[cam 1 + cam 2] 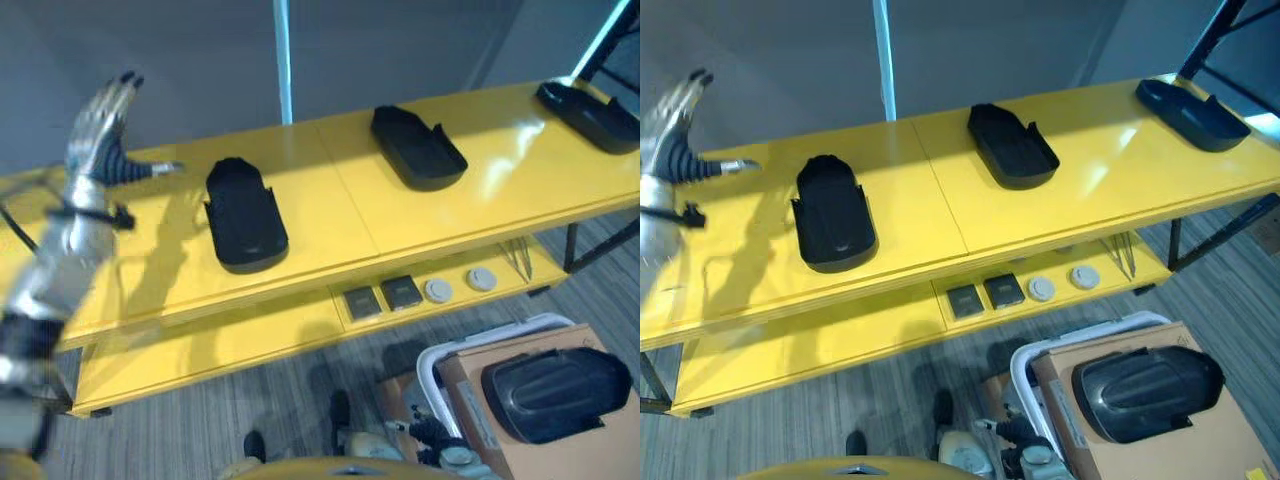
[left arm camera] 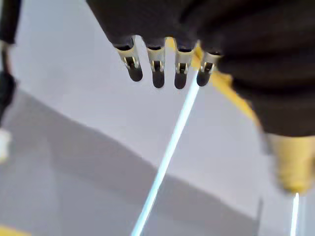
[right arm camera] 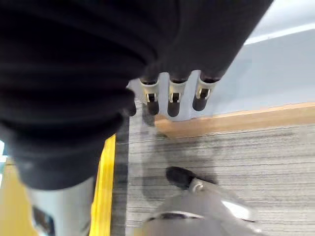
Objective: Move parts from the plastic box to the shelf.
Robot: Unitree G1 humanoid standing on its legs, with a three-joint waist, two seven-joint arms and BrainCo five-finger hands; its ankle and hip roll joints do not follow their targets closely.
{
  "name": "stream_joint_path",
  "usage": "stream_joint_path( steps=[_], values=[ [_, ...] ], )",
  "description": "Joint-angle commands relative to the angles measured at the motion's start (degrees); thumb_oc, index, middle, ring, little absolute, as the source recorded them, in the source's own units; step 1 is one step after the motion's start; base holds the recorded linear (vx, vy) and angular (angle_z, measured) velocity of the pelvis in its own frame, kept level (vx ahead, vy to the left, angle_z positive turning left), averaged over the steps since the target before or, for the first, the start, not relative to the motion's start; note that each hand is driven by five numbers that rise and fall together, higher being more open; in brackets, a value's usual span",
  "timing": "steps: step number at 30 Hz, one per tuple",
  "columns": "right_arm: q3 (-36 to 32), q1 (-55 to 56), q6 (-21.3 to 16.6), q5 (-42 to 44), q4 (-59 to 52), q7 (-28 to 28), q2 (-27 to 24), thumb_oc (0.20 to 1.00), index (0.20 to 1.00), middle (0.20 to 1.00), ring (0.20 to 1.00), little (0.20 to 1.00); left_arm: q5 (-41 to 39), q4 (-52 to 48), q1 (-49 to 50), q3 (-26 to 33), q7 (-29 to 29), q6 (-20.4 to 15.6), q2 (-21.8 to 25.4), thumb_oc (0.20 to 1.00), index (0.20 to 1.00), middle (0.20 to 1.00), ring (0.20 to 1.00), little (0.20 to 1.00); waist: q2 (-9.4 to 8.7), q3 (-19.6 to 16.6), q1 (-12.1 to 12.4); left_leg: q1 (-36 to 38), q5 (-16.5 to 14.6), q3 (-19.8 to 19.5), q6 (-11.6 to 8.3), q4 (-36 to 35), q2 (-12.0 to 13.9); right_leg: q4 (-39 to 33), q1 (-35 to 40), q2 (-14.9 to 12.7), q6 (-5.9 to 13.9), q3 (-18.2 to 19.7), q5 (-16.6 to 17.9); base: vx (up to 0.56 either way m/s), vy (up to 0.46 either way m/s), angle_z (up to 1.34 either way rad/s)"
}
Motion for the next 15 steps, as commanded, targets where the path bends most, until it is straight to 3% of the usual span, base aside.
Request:
stream_joint_path(
  steps=[1, 4, 5, 6, 10, 15],
  values=[
    [-0.5, -2.7, 0.1, -2.0, 2.4, -2.6, 0.6, 1.000, 1.000, 1.000, 1.000, 1.000, -10.5, -2.3, -1.9, -1.7, -0.7, -4.9, -2.7, 0.711, 0.711, 0.711, 0.711, 0.711, -0.81, 1.1, 0.4, 2.3, -4.3, 0.0, 0.80, 0.0, -0.3, 0.1, 8.9, -4.4, 6.51, -0.6, -10.5, 0.07, 0.006, 0.45],
    [-1.1, -1.7, 0.6, -2.7, 2.8, -3.0, 1.4, 1.000, 1.000, 1.000, 1.000, 1.000, -16.0, -11.0, 7.0, -1.5, -5.1, -6.1, -9.7, 0.567, 0.567, 0.567, 0.567, 0.567, -0.80, 0.3, 0.9, 4.0, -4.8, -0.9, 1.21, 0.0, -0.7, 0.1, 11.3, -4.9, 6.09, -1.5, -10.9, 0.08, 0.011, 0.25],
    [-1.1, -1.7, 0.7, -2.8, 2.7, -3.0, 1.8, 1.000, 1.000, 1.000, 1.000, 1.000, -19.1, -13.2, 9.6, -2.4, -6.9, -6.4, -12.3, 0.464, 0.464, 0.464, 0.464, 0.464, -0.89, 0.4, 1.2, 4.3, -5.0, -1.2, 1.36, 0.0, -0.9, 0.1, 11.8, -5.0, 5.96, -1.7, -10.9, 0.06, 0.008, 0.31],
    [-1.0, -1.4, 0.7, -2.9, 2.6, -2.9, 2.0, 1.000, 1.000, 1.000, 1.000, 1.000, -20.7, -14.9, 12.1, -3.0, -8.7, -6.2, -13.4, 0.200, 0.200, 0.200, 0.200, 0.200, -0.91, 0.3, 1.3, 4.9, -5.2, -1.5, 1.48, 0.0, -1.0, 0.1, 12.5, -5.1, 5.94, -1.9, -10.9, 0.07, 0.005, 0.24],
    [0.8, -1.1, 0.7, -4.3, 2.2, -2.5, 3.1, 1.000, 1.000, 1.000, 1.000, 1.000, -27.7, -15.7, 18.8, -8.1, -14.8, -4.7, -16.6, 0.200, 0.200, 0.200, 0.200, 0.200, -1.43, 0.8, 2.0, 5.7, -5.5, -2.1, 2.01, 0.0, -1.1, 0.1, 13.4, -5.0, 5.68, -2.0, -10.9, 0.02, -0.007, 0.12],
    [1.3, -1.5, 1.0, -4.5, 2.1, -2.3, 3.3, 1.000, 1.000, 1.000, 1.000, 1.000, -31.4, -14.8, 20.4, -10.6, -17.3, -3.5, -17.2, 0.200, 0.200, 0.200, 0.200, 0.200, -1.69, 1.3, 2.1, 4.9, -5.2, -2.1, 2.13, 0.0, -1.0, 0.1, 12.4, -4.8, 5.74, -1.6, -10.6, 0.00, -0.003, -0.01]
  ],
)
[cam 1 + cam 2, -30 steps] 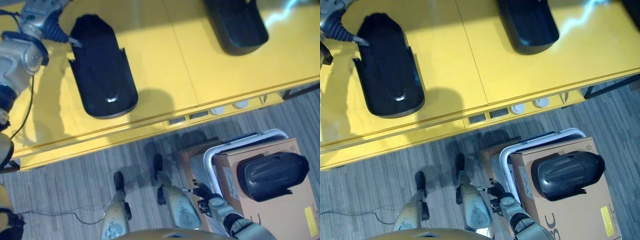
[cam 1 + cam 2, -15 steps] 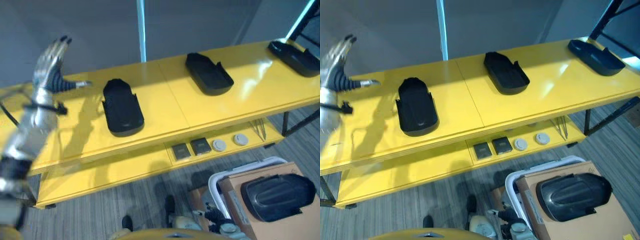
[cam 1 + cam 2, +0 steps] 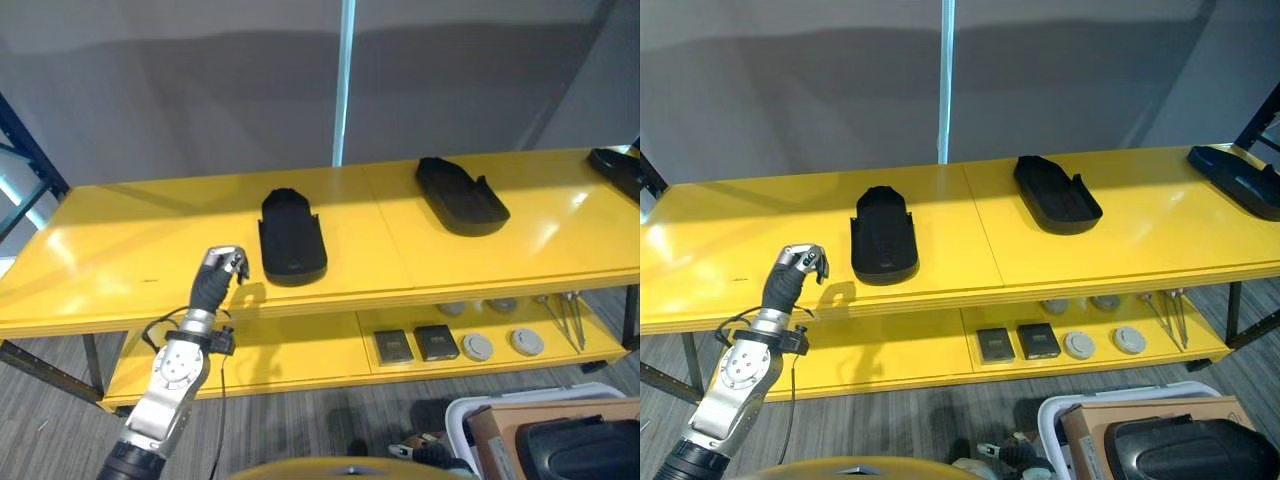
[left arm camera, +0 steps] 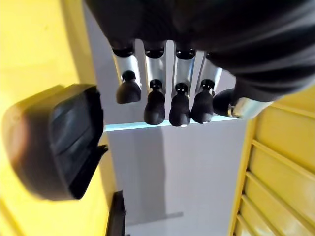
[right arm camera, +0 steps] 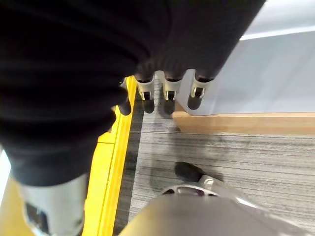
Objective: Move parts from the plastic box to the shelf.
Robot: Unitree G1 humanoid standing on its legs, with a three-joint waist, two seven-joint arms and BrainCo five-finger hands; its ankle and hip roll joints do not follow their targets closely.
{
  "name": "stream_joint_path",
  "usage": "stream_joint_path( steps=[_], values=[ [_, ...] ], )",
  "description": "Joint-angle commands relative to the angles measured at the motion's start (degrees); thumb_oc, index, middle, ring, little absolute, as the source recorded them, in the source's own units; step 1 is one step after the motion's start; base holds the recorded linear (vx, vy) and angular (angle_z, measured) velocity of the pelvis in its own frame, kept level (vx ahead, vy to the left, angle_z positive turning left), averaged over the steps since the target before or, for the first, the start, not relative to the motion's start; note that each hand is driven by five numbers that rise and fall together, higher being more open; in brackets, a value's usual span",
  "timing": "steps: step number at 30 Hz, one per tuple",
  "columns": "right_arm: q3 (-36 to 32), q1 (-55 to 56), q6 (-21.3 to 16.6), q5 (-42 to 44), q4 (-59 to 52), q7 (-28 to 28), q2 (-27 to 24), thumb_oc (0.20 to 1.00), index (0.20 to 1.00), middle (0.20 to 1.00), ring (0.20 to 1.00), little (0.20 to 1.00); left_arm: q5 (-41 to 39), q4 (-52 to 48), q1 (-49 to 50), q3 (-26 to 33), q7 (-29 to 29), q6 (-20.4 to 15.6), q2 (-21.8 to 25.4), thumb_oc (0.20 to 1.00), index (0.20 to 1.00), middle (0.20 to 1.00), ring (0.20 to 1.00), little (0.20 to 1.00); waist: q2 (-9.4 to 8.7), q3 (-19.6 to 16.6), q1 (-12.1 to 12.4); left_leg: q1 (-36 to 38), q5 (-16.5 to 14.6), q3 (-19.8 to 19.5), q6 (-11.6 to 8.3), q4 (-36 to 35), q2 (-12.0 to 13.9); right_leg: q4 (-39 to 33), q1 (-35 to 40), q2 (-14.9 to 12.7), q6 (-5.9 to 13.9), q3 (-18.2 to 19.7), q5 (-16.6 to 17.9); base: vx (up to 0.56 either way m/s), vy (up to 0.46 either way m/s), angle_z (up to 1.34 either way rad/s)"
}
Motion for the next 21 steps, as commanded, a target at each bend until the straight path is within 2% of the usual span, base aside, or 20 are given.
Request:
stream_joint_path(
  steps=[1, 9, 21],
  values=[
    [1.4, -3.1, -0.2, -2.1, 1.5, -0.3, 1.9, 1.000, 1.000, 1.000, 1.000, 1.000, -3.5, -1.8, -2.7, 1.3, -2.2, -1.5, 1.0, 0.200, 0.200, 0.200, 0.200, 0.200, -2.45, 3.0, -0.8, 0.6, -5.1, 1.5, 1.17, 0.0, -0.5, 0.2, 6.0, -3.9, 5.24, 1.2, -9.0, 0.00, 0.000, 0.00],
    [1.0, -2.9, 0.4, -3.2, 2.2, -0.7, 1.1, 1.000, 1.000, 1.000, 1.000, 1.000, -6.7, -2.3, -1.2, -1.6, -6.9, 0.7, 3.0, 0.200, 0.200, 0.200, 0.200, 0.200, -3.03, 4.2, -1.6, -1.8, -4.7, 2.4, 0.97, 0.0, 0.1, 0.2, 2.8, -3.1, 5.43, 2.4, -8.6, -0.02, -0.014, -0.10],
    [1.9, -2.9, 1.0, -2.8, 1.0, -1.1, 1.1, 1.000, 1.000, 1.000, 1.000, 1.000, -8.6, 2.6, -4.2, -3.6, -6.8, 2.3, 2.2, 0.200, 0.200, 0.200, 0.200, 0.200, -3.58, 5.8, -2.8, -3.7, -4.1, 3.1, 0.54, 0.0, 0.7, 0.2, 0.6, -2.5, 5.31, 3.2, -8.4, -0.01, -0.009, -0.02]
  ],
)
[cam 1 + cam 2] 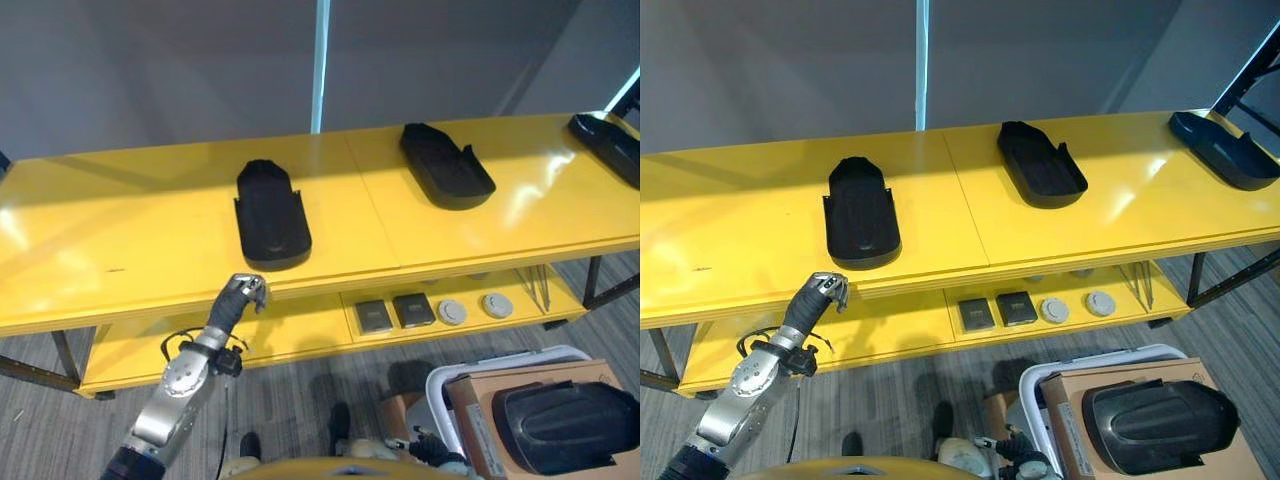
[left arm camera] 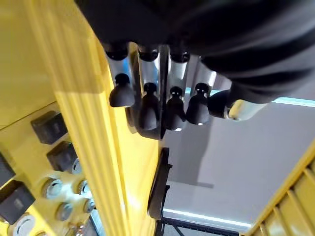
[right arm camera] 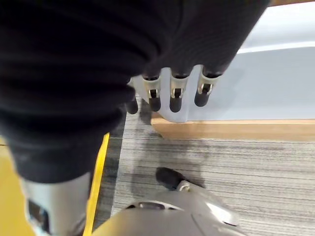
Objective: Move parts from the plastic box to the shelf.
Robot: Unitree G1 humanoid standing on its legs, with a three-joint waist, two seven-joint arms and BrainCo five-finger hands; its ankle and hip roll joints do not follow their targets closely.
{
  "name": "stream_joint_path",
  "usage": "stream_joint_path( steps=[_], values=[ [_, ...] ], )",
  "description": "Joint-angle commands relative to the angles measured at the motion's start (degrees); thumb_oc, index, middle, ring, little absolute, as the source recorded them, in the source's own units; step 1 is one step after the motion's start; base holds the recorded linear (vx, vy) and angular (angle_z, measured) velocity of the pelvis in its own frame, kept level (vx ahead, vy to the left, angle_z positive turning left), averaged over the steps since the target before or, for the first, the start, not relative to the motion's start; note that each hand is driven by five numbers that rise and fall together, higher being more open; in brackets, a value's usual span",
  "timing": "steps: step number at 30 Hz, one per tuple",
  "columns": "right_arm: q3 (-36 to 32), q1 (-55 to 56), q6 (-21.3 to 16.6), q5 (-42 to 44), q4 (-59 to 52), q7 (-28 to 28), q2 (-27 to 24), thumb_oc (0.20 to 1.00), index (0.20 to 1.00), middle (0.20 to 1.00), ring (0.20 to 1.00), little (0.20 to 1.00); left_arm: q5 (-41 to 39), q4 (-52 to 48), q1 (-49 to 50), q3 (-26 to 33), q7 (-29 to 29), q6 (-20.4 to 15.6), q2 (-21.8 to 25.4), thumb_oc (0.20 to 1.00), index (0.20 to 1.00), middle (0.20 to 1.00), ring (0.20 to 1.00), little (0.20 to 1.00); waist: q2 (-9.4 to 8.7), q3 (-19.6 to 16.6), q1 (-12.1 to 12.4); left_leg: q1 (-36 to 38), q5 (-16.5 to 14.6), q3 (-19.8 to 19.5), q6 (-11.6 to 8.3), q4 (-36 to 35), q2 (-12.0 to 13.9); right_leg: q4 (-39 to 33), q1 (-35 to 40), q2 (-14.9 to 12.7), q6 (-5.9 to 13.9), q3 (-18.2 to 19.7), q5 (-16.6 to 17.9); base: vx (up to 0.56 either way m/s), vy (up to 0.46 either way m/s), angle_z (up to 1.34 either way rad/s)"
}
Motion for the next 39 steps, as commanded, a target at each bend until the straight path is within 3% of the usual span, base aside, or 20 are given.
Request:
stream_joint_path(
  steps=[1, 17, 39],
  values=[
    [2.2, -2.5, 0.8, -0.6, 0.7, -1.1, 1.0, 1.000, 1.000, 1.000, 1.000, 1.000, -1.2, -1.5, -5.6, -0.4, 0.4, -2.0, 0.0, 0.200, 0.200, 0.200, 0.200, 0.200, -0.98, 3.4, -0.8, 0.5, -5.0, 0.7, -0.16, 0.0, 0.9, 0.2, 6.3, -2.6, 4.59, 1.0, -9.4, -0.06, -0.013, -0.01],
    [4.4, -5.7, 0.6, 1.1, -0.9, -2.7, 1.5, 1.000, 1.000, 1.000, 1.000, 1.000, 1.1, 6.5, -21.7, -3.9, 6.8, -3.9, -3.1, 0.200, 0.200, 0.200, 0.200, 0.200, -1.88, 6.9, -2.6, -7.9, -2.2, 1.1, -0.26, 0.0, 1.1, 0.2, -2.6, -2.1, 4.68, 1.9, -6.7, -0.07, -0.009, -0.06],
    [3.8, -5.8, -0.2, 2.5, -0.6, -4.5, 2.7, 1.000, 1.000, 1.000, 1.000, 1.000, 8.6, 5.6, -19.6, 5.0, 16.8, -5.8, -2.5, 0.200, 0.200, 0.200, 0.200, 0.200, -2.29, 7.5, -1.9, -9.6, -1.5, 1.2, -0.49, 0.0, 1.5, 0.2, -4.2, -1.8, 4.41, 1.5, -6.4, -0.01, 0.000, -0.01]
  ],
)
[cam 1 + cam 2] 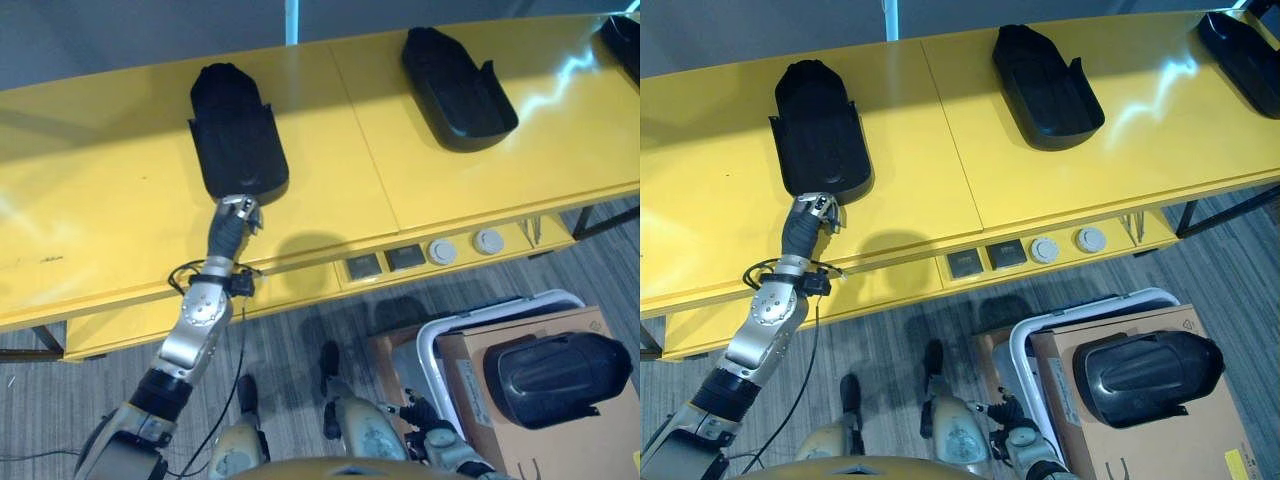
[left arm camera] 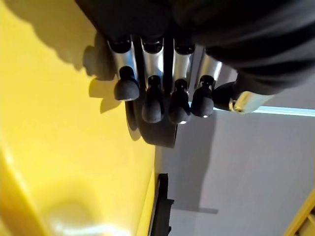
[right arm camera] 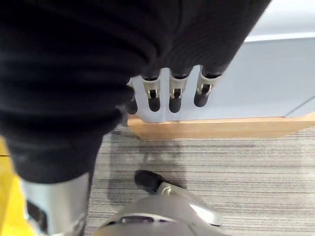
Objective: Move parts from the plastic box to the shelf.
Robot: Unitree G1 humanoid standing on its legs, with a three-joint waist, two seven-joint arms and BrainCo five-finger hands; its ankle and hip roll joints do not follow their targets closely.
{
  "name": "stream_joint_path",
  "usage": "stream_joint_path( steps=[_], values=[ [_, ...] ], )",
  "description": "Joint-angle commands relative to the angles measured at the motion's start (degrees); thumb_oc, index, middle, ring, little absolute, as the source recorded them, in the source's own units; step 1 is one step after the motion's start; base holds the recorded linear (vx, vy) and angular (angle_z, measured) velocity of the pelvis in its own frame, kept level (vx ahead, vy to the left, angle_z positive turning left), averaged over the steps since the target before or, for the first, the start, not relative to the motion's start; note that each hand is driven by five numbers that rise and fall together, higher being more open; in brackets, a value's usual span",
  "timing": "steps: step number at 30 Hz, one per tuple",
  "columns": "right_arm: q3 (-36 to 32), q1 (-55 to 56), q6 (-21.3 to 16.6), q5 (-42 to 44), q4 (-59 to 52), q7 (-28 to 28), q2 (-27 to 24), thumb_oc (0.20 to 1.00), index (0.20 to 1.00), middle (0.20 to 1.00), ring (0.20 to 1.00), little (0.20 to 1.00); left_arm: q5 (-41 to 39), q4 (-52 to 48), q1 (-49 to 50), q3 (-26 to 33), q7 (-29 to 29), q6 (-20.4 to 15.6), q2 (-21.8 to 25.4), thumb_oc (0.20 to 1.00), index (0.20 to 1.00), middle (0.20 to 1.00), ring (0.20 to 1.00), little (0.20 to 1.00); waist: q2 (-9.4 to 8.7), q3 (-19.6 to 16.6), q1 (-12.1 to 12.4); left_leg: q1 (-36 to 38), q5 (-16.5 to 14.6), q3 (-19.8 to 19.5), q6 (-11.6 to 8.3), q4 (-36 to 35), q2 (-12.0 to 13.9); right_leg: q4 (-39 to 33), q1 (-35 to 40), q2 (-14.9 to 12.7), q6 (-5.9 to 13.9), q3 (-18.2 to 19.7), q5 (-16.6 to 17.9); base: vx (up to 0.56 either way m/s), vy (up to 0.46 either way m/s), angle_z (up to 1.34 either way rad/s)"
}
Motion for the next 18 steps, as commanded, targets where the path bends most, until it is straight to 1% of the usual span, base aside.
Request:
stream_joint_path(
  steps=[1, 8, 11, 12, 13, 14, 15, 18],
  values=[
    [2.7, -0.7, 0.1, 1.3, 1.6, -0.9, 1.9, 1.000, 1.000, 1.000, 1.000, 1.000, 2.0, -0.4, 0.3, 1.2, 1.8, -1.9, 2.0, 0.200, 0.200, 0.200, 0.200, 0.200, -1.36, -0.1, 0.3, -2.3, -2.3, -1.0, -0.20, -0.3, 1.8, 0.2, 4.3, -1.9, 4.23, -0.1, -8.6, 0.00, 0.000, 0.00],
    [2.4, -0.6, 0.3, 1.2, 2.0, -1.0, 1.9, 1.000, 1.000, 1.000, 1.000, 1.000, 2.8, -1.1, 0.4, 0.8, 1.3, -1.7, 2.4, 0.200, 0.200, 0.200, 0.200, 0.200, -1.30, -0.3, 0.5, -1.4, -2.7, -1.2, -0.14, -0.3, 1.8, 0.2, 5.5, -2.0, 4.19, -0.2, -9.0, 0.00, 0.001, 0.01],
    [1.9, -0.7, 0.7, 0.8, 3.1, -0.8, 1.7, 1.000, 1.000, 1.000, 1.000, 1.000, 1.7, -5.5, 2.8, 0.8, -1.2, -2.1, 3.2, 0.200, 0.200, 0.200, 0.200, 0.200, -0.97, -0.6, 1.1, 0.6, -3.4, -1.2, -0.13, -0.3, 1.7, 0.2, 7.8, -2.3, 4.19, -0.7, -9.7, 0.04, 0.004, 0.00],
    [1.6, -0.5, 0.8, 0.5, 3.5, -0.7, 1.6, 1.000, 1.000, 1.000, 1.000, 1.000, 1.5, -7.1, 4.0, 1.1, -1.8, -2.2, 3.5, 0.256, 0.256, 0.256, 0.256, 0.256, -0.91, -0.8, 1.3, 1.5, -3.7, -1.2, -0.13, -0.3, 1.6, 0.2, 8.8, -2.3, 4.20, -0.8, -10.0, 0.05, 0.003, 0.03],
    [1.5, -0.4, 0.9, 0.4, 3.8, -0.7, 1.6, 1.000, 1.000, 1.000, 1.000, 1.000, 1.1, -8.7, 5.4, 1.5, -2.3, -2.3, 3.8, 0.457, 0.457, 0.457, 0.457, 0.457, -0.80, -1.1, 1.6, 2.4, -4.0, -1.2, -0.11, -0.3, 1.6, 0.2, 9.7, -2.5, 4.22, -0.9, -10.3, 0.07, 0.006, 0.04],
    [1.2, -0.5, 1.1, 0.3, 4.1, -0.6, 1.6, 1.000, 1.000, 1.000, 1.000, 1.000, 0.9, -9.9, 6.6, 1.9, -2.8, -2.6, 4.1, 0.859, 0.859, 0.859, 0.859, 0.859, -0.67, -1.4, 1.9, 3.1, -4.2, -1.3, -0.11, -0.3, 1.5, 0.2, 10.5, -2.6, 4.25, -1.1, -10.5, 0.06, 0.007, 0.01],
    [0.9, -0.3, 1.1, 0.1, 4.5, -0.4, 1.6, 1.000, 1.000, 1.000, 1.000, 1.000, 1.1, -11.5, 8.2, 2.6, -3.1, -2.7, 4.5, 1.000, 1.000, 1.000, 1.000, 1.000, -0.57, -1.7, 2.2, 4.1, -4.5, -1.4, -0.08, -0.3, 1.4, 0.2, 11.6, -2.7, 4.25, -1.3, -10.8, 0.06, 0.004, 0.03],
    [-0.2, -0.6, 1.5, -0.3, 5.8, -0.2, 1.2, 1.000, 1.000, 1.000, 1.000, 1.000, 0.6, -14.8, 13.2, 4.8, -3.4, -3.3, 5.0, 1.000, 1.000, 1.000, 1.000, 1.000, -0.22, -3.0, 3.5, 6.5, -5.2, -2.1, 0.09, -0.3, 1.0, 0.2, 14.5, -3.1, 4.23, -2.0, -11.7, 0.04, 0.006, 0.12]
  ],
)
